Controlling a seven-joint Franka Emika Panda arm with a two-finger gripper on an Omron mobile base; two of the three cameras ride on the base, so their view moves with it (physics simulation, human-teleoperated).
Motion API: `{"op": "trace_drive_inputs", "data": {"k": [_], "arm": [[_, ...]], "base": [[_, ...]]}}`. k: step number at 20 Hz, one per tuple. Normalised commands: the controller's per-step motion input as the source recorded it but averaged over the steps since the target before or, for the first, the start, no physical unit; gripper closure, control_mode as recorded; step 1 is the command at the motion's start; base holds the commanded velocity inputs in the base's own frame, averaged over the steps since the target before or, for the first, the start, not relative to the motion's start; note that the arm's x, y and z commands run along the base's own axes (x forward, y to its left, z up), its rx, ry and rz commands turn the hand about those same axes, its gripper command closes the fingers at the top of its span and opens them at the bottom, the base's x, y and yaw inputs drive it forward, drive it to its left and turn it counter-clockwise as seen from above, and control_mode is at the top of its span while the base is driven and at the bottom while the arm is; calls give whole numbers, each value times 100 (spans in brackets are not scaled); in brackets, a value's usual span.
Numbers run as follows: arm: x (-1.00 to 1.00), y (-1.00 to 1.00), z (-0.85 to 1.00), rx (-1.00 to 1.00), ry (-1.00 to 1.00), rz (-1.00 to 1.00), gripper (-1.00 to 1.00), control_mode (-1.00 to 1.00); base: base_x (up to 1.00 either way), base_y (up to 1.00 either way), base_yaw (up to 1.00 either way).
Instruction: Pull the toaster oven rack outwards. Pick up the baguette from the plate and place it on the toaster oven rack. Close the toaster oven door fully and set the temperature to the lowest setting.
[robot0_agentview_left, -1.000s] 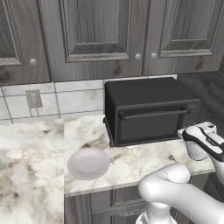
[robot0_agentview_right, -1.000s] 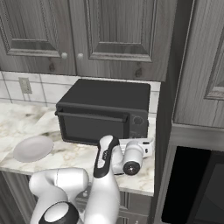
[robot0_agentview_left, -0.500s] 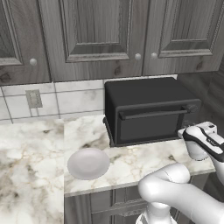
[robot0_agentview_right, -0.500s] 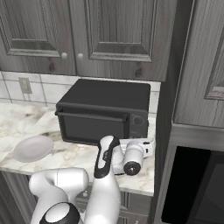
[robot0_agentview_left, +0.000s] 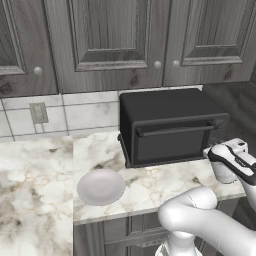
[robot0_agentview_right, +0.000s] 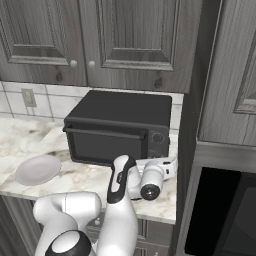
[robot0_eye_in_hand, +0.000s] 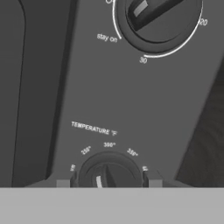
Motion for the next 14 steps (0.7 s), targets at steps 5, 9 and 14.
{"op": "trace_drive_inputs", "data": {"k": [5, 9, 14], "arm": [[0, 0, -10, -6, 0, 0, 100, -100], [0, 0, -13, -5, 0, 0, 100, -100], [0, 0, -16, -5, 0, 0, 100, -100]], "base": [[0, 0, 0], [0, 0, 0], [0, 0, 0]]}}
